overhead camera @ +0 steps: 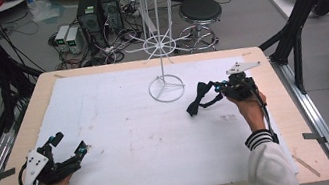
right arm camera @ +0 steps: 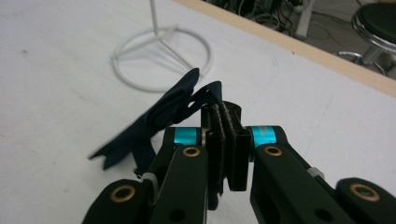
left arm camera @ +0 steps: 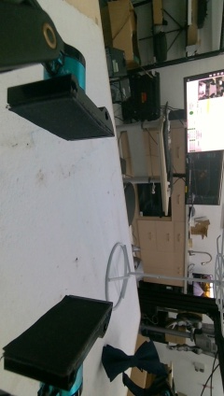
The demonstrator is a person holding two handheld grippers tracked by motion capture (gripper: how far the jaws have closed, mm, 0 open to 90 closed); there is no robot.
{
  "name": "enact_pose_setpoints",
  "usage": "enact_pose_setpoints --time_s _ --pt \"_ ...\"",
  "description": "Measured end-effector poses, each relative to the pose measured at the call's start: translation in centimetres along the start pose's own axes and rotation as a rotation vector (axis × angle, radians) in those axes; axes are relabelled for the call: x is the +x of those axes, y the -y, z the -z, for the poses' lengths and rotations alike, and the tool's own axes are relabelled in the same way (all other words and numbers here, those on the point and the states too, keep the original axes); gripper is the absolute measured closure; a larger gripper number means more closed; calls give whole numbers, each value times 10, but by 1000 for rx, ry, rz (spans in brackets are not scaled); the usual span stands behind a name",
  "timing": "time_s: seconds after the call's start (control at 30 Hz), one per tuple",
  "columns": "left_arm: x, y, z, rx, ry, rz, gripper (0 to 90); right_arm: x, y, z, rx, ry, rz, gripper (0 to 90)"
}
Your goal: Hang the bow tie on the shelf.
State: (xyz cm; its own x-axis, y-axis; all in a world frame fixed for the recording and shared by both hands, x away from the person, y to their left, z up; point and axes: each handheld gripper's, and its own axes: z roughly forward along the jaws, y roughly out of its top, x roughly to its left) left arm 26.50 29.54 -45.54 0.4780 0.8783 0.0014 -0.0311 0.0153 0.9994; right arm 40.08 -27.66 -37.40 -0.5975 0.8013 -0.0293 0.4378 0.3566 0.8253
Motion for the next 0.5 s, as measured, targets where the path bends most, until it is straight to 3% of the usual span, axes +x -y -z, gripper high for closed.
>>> enact_pose_setpoints --time_s 0.3,0.5 --pt "0 0 0 -2 -2 -3 145 9 -7 16 -113 -29 43 883" --pt "0 0 0 -2 -3 -3 145 12 -10 23 -179 -74 56 882"
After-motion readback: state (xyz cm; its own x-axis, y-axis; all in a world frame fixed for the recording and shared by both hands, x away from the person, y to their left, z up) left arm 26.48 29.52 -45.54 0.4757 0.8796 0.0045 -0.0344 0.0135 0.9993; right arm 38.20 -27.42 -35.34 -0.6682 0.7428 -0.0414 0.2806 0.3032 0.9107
